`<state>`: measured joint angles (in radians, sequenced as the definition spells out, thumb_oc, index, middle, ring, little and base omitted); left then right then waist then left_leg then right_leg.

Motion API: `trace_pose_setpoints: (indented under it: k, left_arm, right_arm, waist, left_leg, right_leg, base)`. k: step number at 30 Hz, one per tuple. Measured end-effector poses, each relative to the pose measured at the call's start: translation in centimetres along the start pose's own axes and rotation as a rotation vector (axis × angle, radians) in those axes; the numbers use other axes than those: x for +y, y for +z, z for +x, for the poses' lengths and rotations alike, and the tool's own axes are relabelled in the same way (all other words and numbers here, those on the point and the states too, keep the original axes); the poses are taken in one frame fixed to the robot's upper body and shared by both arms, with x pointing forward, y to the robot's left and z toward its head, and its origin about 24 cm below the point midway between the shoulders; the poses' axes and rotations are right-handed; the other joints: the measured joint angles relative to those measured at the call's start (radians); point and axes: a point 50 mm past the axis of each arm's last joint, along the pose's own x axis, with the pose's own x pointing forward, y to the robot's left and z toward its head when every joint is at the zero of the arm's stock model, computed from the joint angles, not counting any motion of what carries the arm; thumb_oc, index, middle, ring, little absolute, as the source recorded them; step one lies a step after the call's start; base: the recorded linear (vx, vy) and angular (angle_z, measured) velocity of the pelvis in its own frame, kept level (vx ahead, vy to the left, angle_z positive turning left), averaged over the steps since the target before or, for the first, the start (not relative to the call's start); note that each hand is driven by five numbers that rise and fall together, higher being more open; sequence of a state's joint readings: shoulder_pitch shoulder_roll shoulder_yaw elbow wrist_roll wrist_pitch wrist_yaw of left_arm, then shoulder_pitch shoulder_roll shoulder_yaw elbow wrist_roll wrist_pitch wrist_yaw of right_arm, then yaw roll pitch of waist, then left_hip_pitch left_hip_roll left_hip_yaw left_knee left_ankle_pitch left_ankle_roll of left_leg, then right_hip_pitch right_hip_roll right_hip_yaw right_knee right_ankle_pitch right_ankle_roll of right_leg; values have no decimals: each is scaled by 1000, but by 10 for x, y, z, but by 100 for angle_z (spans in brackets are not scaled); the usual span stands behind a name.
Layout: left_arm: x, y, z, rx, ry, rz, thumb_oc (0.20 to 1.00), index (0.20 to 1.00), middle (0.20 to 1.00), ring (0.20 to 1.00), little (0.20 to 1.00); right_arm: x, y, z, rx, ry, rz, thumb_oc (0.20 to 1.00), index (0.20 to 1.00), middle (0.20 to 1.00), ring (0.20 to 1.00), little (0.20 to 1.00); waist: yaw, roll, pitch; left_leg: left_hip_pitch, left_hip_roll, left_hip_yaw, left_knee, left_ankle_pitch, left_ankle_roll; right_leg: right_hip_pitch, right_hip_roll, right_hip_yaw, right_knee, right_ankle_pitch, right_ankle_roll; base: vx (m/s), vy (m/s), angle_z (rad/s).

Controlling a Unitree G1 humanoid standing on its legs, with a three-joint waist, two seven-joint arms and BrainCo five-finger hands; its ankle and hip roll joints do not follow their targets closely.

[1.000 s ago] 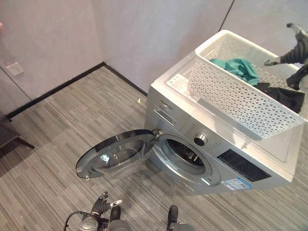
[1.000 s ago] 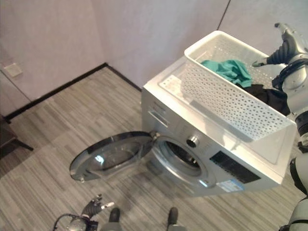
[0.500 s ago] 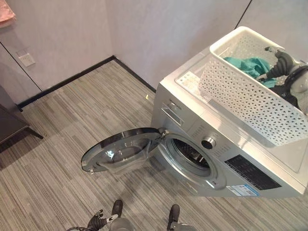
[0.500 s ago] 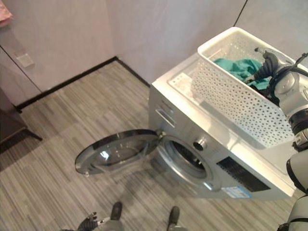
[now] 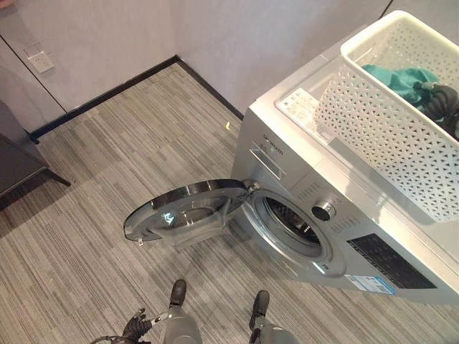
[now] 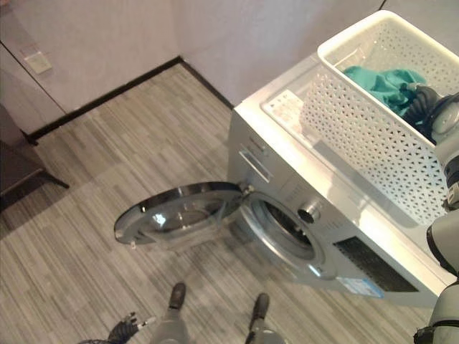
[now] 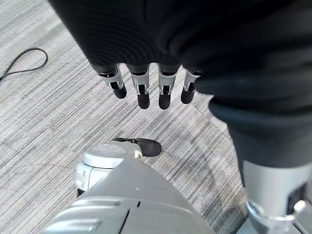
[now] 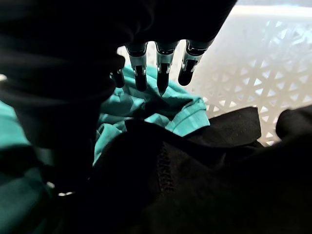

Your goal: Grab the laundry basket,head to the washer,open it,put in the laundry and shut it.

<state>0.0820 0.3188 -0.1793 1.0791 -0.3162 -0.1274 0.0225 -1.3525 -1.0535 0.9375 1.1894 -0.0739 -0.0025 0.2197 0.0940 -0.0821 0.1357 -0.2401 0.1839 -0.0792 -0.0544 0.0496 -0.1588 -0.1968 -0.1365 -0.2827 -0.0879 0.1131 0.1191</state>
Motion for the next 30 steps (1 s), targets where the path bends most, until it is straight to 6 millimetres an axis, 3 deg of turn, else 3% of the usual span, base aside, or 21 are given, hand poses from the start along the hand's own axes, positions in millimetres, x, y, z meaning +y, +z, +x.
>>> trace_pose_setpoints:
  k: [9, 15, 16, 17, 24, 30]
  left_arm:
    - [0, 2, 0, -8, -4, 3, 1000, 1000, 1000, 1000, 1000]
    - [6, 18, 2, -68, -3, 15, 1000, 1000, 1000, 1000, 1000]
    - [5, 20, 3, -73, -3, 15, 1000, 1000, 1000, 1000, 1000]
    - [5, 22, 3, -77, -5, 16, 1000, 1000, 1000, 1000, 1000]
    - [3, 26, 4, -88, -8, 14, 1000, 1000, 1000, 1000, 1000]
    - [1, 31, 6, -102, -12, 11, 1000, 1000, 1000, 1000, 1000]
  right_arm:
    - [-18, 3, -7, -25, 46, -57, 1000, 1000, 1000, 1000, 1000]
    - [-18, 13, -12, -82, 123, -104, 1000, 1000, 1000, 1000, 1000]
    - [-18, 15, -12, -90, 136, -114, 395, 395, 395, 395, 395]
    - [-18, 18, -13, -103, 145, -116, 200, 200, 200, 200, 200]
    - [-25, 35, -19, -179, 144, -111, 200, 200, 200, 200, 200]
    - [-15, 36, -17, -226, 157, -66, 200, 200, 200, 200, 200]
  waist:
    - [2, -18, 50]
    - [2, -27, 64]
    - [2, -26, 64]
    - [2, -26, 64]
    - [3, -25, 65]
    - [2, -21, 67]
  left_leg:
    - [-15, 3, 6, -2, 1, -2]
    - [-26, 19, 8, -5, 5, -9]
    - [-26, 20, 9, -6, 5, -10]
    - [-26, 20, 10, -7, 6, -11]
    - [-17, 29, 20, -19, 12, -19]
    - [19, 28, 31, -23, 12, -19]
  right_leg:
    - [-21, 2, 4, -3, 1, -1]
    - [-35, 17, 5, -2, 4, -8]
    - [-37, 18, 6, -4, 5, -8]
    - [-38, 19, 8, -4, 5, -9]
    - [-43, 27, 22, 0, 9, -14]
    - [-13, 26, 24, 0, 10, -15]
  base:
    - [7, -20, -2]
    - [1, -6, -1]
    - [2, -5, -5]
    - [4, -2, -5]
    - [11, 17, -5]
    - [1, 6, -2]
